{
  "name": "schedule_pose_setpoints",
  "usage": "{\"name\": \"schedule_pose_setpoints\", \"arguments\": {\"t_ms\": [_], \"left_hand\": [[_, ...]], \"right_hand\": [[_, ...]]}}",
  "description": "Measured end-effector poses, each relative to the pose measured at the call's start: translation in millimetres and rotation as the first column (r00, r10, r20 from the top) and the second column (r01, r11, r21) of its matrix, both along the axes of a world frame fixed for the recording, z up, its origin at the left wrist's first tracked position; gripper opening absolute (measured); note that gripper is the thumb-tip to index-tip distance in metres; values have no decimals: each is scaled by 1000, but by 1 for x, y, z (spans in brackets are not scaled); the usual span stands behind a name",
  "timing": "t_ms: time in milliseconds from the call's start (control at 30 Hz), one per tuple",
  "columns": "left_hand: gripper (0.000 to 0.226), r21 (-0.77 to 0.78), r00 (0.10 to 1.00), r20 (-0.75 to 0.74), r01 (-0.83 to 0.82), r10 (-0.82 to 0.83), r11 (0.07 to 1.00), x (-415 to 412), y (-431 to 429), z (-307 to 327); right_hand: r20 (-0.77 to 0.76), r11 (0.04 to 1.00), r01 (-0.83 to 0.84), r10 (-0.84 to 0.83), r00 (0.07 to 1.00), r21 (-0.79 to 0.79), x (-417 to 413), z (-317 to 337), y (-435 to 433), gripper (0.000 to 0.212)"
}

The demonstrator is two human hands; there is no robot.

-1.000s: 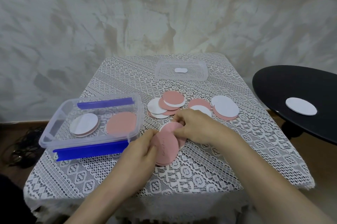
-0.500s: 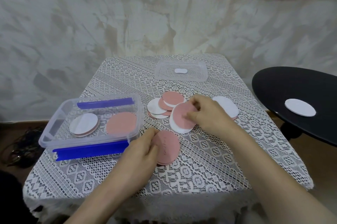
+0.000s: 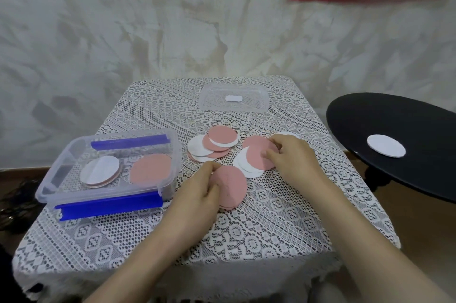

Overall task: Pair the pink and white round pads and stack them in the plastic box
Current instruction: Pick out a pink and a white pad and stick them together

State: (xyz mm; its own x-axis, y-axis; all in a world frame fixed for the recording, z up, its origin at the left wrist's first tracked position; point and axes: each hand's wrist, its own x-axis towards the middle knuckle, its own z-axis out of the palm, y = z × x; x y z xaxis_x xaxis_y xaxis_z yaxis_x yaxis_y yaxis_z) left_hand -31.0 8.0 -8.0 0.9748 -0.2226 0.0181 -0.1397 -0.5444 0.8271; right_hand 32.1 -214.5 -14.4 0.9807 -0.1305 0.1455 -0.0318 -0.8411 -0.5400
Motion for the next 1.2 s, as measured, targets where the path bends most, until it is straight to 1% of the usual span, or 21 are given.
{"name": "schedule_pose_setpoints", "arguments": {"t_ms": [33, 67, 100, 133, 167, 200, 233, 267, 333, 433, 467, 567, 633, 667, 733, 833, 900, 1033, 1100, 1167, 1200], "left_hand": [[25, 7, 1000, 7, -1, 1, 1000, 1, -1, 0], [25, 8, 1000, 14, -5, 5, 1000, 1, -2, 0], [24, 3, 1000, 16, -11, 11, 1000, 1, -2, -1], [24, -5, 1000, 17, -16, 17, 1000, 2, -2, -2], [23, -12, 1000, 22, -22, 22, 1000, 2, -3, -3], [22, -21, 999, 30, -23, 23, 1000, 2, -3, -3], [22, -34, 999, 40, -19, 21, 999, 1, -2, -4], [22, -52, 999, 49, -11, 13, 999, 0, -2, -4], [21, -85, 998, 67, 22, -16, 996, -2, 0, -4], [16, -104, 993, 89, 84, -74, 991, -7, 2, -3], [17, -98, 992, 94, 95, -86, 991, -8, 3, -3], [23, -21, 986, 148, 86, -82, 996, -9, 7, -5], [23, 88, 971, 231, 47, -67, 995, -9, 12, -6], [23, 134, 964, 259, 30, -64, 991, -9, 13, -6], [22, 187, 957, 281, 16, -69, 982, -9, 15, -7], [17, 241, 960, 267, 21, -88, 970, -10, 13, -9], [14, 243, 955, 284, 13, -84, 970, -10, 12, -8], [8, 209, 927, 368, -9, -70, 978, -12, 11, -2], [3, 276, 940, 325, 7, -100, 961, -11, 11, -5], [12, 326, 953, 277, 27, -123, 945, -11, 10, -9], [14, 319, 953, 277, 26, -119, 947, -12, 10, -10]], "right_hand": [[26, 1000, 5, -5, 1000, -7, -1, -1, -3, 14], [48, 1000, 2, -3, 999, 23, -3, -1, -6, 13], [55, 992, -16, 10, 998, 123, -5, 1, -8, 12], [53, 960, -54, 41, 998, 275, -8, 5, -10, 12], [41, 897, -97, 88, 995, 432, -12, 10, -11, 12], [12, 825, -142, 162, 987, 547, -18, 15, -11, 11], [-13, 783, -191, 247, 969, 592, -25, 18, -9, 9], [-35, 779, -243, 321, 946, 578, -32, 20, -6, 9], [-57, 796, -318, 402, 914, 515, -42, 16, 5, 9], [-44, 787, -343, 422, 905, 512, -52, 6, 26, 13], [-27, 806, -353, 414, 910, 475, -54, 2, 32, 14], [38, 869, -385, 394, 918, 309, -60, 1, 37, 15], [74, 886, -419, 413, 908, 196, -64, 6, 37, 16], [84, 897, -427, 419, 904, 114, -67, 10, 37, 16], [82, 909, -417, 417, 905, -26, -69, 15, 37, 16], [40, 896, -427, 434, 900, -121, -72, 12, 41, 17], [27, 890, -437, 444, 896, -129, -76, 8, 43, 17], [133, 900, -426, 435, 891, -91, -81, 10, 42, 16], [76, 890, -439, 449, 890, -122, -80, 9, 41, 13], [20, 887, -440, 447, 894, -139, -80, 6, 40, 15], [35, 892, -433, 441, 897, -126, -80, 5, 40, 16]]}}
